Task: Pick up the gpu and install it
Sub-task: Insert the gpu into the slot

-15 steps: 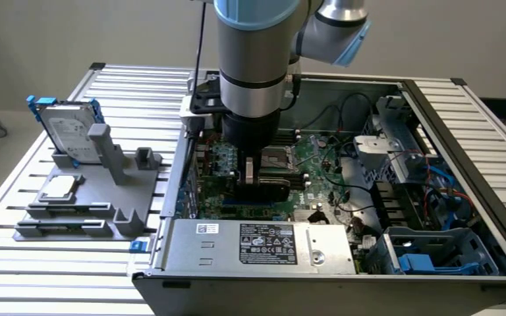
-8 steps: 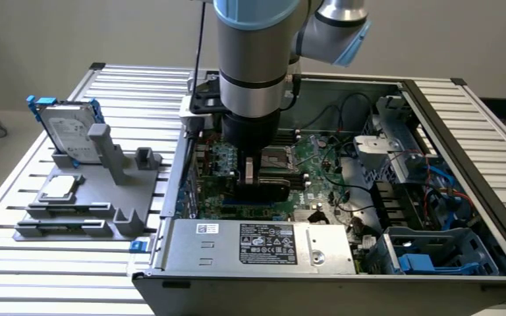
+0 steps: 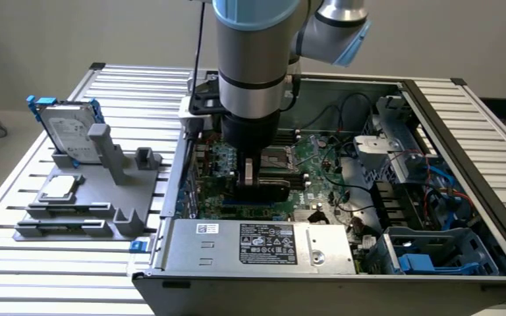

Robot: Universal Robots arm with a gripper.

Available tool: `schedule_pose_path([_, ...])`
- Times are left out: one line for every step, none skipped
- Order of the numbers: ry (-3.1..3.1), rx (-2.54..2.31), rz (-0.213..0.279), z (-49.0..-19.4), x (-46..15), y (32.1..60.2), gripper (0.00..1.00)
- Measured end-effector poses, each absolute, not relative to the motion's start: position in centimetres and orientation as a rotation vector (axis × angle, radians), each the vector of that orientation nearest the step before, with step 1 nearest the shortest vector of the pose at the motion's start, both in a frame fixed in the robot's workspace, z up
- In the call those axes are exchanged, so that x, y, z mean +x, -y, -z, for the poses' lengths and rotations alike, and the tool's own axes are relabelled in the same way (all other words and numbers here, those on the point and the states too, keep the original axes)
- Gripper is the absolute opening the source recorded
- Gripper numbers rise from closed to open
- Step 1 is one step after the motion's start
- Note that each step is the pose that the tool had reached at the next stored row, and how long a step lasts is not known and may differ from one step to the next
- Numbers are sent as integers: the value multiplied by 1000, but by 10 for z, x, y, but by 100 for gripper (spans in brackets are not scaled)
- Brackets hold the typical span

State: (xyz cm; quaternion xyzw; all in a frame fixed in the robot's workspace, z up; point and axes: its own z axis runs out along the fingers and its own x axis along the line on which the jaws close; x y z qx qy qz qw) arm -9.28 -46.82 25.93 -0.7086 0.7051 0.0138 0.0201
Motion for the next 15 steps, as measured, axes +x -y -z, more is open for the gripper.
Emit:
schedule_pose_path([-2187,-2199,-43,-259,-93,468,27])
schedule_pose_path([-2186,-2199,-43,-259,-93,469,27])
schedule_pose_path([-2186,-2199,-43,-259,-93,469,27])
schedule_pose_path([-2185,-2200,-43,-259,-93,469,27])
schedule_pose_path([-2185,-2200,-43,-259,-93,469,27])
schedule_pose_path([-2184,-2201,-43,-259,-93,469,27])
schedule_pose_path([-2184,-2202,-43,-259,-93,470,27])
schedule_pose_path([-2183,-2202,-43,-259,-93,470,27])
schedule_pose_path([-2183,-2202,-43,-259,-93,470,27])
schedule_pose_path([-2182,-2203,-43,-259,-93,470,27])
schedule_pose_path([-2182,-2203,-44,-258,-93,470,27])
schedule_pose_path([-2182,-2204,-44,-258,-93,470,27])
schedule_pose_path([-2181,-2204,-44,-258,-93,470,27])
schedule_pose_path([-2181,-2204,-44,-258,-93,470,28])
schedule_pose_path([-2181,-2205,-44,-258,-93,470,34])
